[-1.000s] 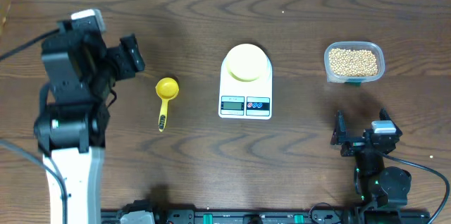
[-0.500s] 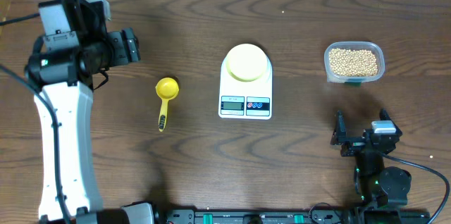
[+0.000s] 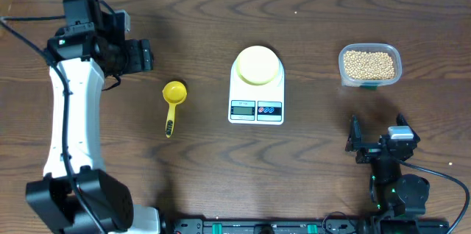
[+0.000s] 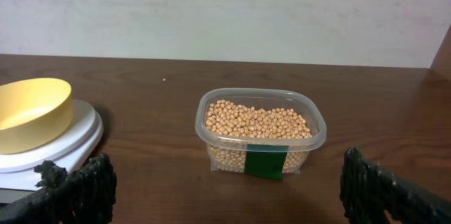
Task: Scoop item into bowl and weigh 50g on scale
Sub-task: 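Raise the left arm and move the left gripper over the yellow scoop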
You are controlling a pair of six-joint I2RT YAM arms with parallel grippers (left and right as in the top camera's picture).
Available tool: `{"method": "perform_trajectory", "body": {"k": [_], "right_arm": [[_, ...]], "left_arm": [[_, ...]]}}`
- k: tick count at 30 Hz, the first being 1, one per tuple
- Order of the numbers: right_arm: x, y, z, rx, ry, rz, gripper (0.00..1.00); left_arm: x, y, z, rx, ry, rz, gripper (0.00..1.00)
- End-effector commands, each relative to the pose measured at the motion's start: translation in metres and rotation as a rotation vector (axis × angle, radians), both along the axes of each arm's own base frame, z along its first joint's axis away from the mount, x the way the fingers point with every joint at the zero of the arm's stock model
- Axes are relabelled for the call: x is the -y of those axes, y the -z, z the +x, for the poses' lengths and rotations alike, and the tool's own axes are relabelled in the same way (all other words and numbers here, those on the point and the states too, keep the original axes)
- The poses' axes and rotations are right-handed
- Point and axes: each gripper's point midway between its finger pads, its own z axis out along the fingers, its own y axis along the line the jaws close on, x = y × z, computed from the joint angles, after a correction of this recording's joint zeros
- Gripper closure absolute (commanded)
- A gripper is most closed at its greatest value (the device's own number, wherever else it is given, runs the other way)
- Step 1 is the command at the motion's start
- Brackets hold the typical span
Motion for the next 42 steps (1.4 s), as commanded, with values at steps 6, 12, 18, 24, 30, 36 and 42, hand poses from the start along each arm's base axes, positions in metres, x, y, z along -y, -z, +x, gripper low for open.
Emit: {"method": "perform_trajectory", "body": {"k": [6, 12, 18, 24, 30, 36, 42], "right_arm": [[0.001, 0.000, 0.000, 0.001, 0.002, 0.000, 0.01], [0.001, 0.000, 0.000, 0.001, 0.002, 0.000, 0.01], [0.001, 0.000, 0.000, 0.001, 0.002, 0.000, 0.01], [0.001, 0.000, 0.000, 0.001, 0.002, 0.000, 0.01], [0.001, 0.000, 0.000, 0.001, 0.002, 0.000, 0.01], [0.001, 0.000, 0.000, 0.001, 0.002, 0.000, 0.01], [0.001, 0.000, 0.000, 0.001, 0.002, 0.000, 0.01]], "left_arm": [[-0.002, 0.029, 0.010, -0.076, 0.022, -0.011, 0.14], [-0.003, 0.048, 0.011, -0.125, 0.022, -0.021, 0.14], [-0.002, 0.062, 0.009, -0.169, 0.028, -0.029, 0.14], [0.001, 0.064, 0.007, -0.176, 0.099, -0.004, 0.14], [0.007, 0.071, 0.002, -0.184, 0.206, 0.027, 0.14], [0.011, 0.083, -0.007, -0.219, 0.232, 0.023, 0.14], [0.012, 0.091, -0.005, -0.227, 0.242, 0.023, 0.14]]}}
